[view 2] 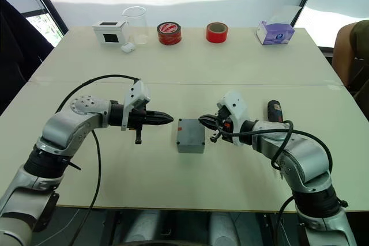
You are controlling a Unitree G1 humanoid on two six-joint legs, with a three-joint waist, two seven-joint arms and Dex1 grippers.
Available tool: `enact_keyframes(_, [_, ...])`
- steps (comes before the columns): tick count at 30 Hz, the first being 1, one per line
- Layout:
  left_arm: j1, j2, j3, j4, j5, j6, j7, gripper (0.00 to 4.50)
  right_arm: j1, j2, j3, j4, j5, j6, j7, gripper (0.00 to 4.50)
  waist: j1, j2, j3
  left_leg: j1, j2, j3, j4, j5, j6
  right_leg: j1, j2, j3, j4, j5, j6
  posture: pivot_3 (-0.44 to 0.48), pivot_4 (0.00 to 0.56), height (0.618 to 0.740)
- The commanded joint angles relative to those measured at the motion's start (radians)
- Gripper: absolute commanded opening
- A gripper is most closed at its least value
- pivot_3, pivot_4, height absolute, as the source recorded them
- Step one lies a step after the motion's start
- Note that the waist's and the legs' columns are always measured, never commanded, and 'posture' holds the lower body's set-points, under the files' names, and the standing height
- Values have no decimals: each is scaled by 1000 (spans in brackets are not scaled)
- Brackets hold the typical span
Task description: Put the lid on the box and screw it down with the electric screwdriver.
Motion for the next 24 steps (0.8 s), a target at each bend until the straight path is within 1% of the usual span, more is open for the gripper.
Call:
enact_keyframes(1, [-6, 2, 19, -32, -4, -4, 7, 0, -17, 1, 1, -1, -13, -34, 3, 87, 0, 0, 0, 0, 0, 0, 0, 0, 0, 0, 0, 0, 0, 0, 0, 0, 150, 740])
enact_keyframes(24, [-3, -4, 11, -40, -7, -3, 11, 0, -10, -9, -34, 28, -30, -50, 0, 87, 0, 0, 0, 0, 0, 0, 0, 0, 0, 0, 0, 0, 1, 0, 0, 0, 150, 740])
